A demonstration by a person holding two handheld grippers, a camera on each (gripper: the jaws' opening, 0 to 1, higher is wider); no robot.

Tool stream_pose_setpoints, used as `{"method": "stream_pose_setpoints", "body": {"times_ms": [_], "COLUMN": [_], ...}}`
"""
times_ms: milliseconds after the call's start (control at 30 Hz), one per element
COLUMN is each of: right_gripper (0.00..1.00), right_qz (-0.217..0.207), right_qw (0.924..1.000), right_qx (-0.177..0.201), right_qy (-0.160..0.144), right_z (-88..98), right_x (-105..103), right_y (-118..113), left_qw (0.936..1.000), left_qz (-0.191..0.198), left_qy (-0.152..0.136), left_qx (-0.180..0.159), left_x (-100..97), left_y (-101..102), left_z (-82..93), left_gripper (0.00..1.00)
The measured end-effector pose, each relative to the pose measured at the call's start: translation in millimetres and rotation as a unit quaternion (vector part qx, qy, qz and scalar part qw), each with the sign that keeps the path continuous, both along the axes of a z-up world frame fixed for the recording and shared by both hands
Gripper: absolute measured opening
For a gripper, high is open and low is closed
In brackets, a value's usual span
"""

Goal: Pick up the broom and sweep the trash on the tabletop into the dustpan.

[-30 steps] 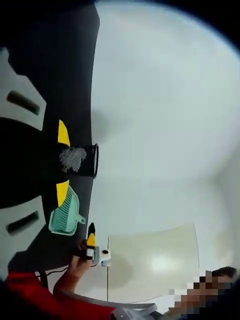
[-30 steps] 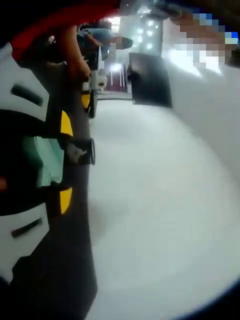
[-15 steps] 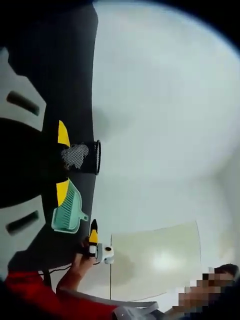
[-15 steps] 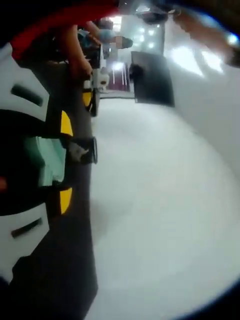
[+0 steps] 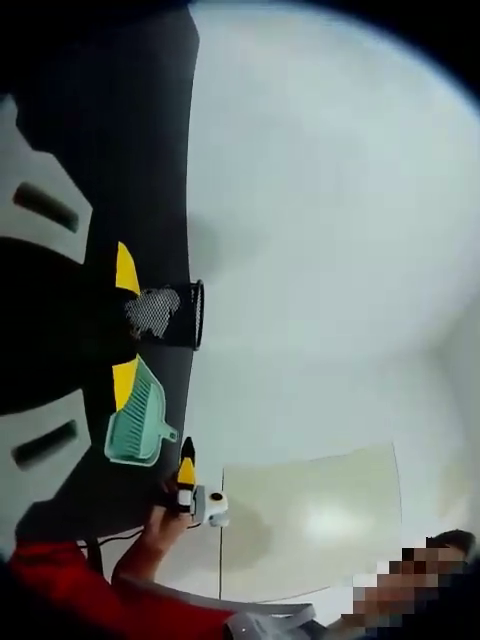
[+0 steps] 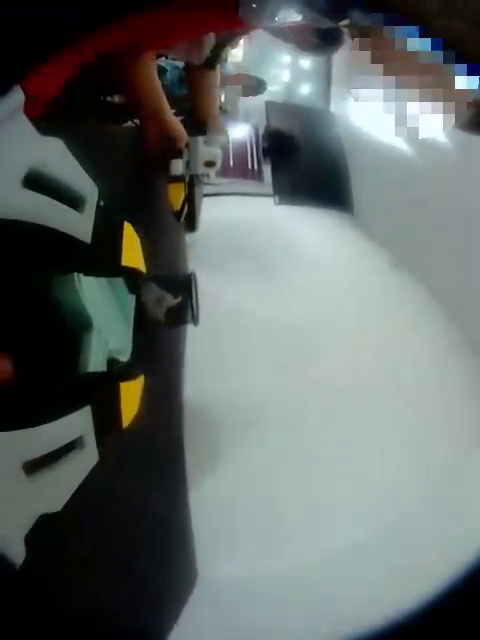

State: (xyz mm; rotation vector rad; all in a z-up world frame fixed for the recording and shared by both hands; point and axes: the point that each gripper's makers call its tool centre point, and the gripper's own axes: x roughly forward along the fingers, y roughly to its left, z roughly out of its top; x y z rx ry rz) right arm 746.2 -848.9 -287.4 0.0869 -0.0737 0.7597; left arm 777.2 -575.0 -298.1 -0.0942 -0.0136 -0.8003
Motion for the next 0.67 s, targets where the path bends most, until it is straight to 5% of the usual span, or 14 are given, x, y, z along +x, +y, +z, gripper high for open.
{"method": "stream_pose_setpoints", "body": {"times_ms": [667], "right_gripper": [0.39], "right_qz": [0.001], "right_qw": [1.0000], "right_qx": [0.000], "right_qy": [0.006], "right_z": [-2.1], "right_x": [-1.6], "right_y": [0.0], "left_qw": [1.0000], "left_qz": [0.001], "left_qy": [-0.002], "left_qx": [0.008], "left_x": [-1.5], "left_y": [-0.5], "left_z": [-1.2], "left_gripper": [0.20]}}
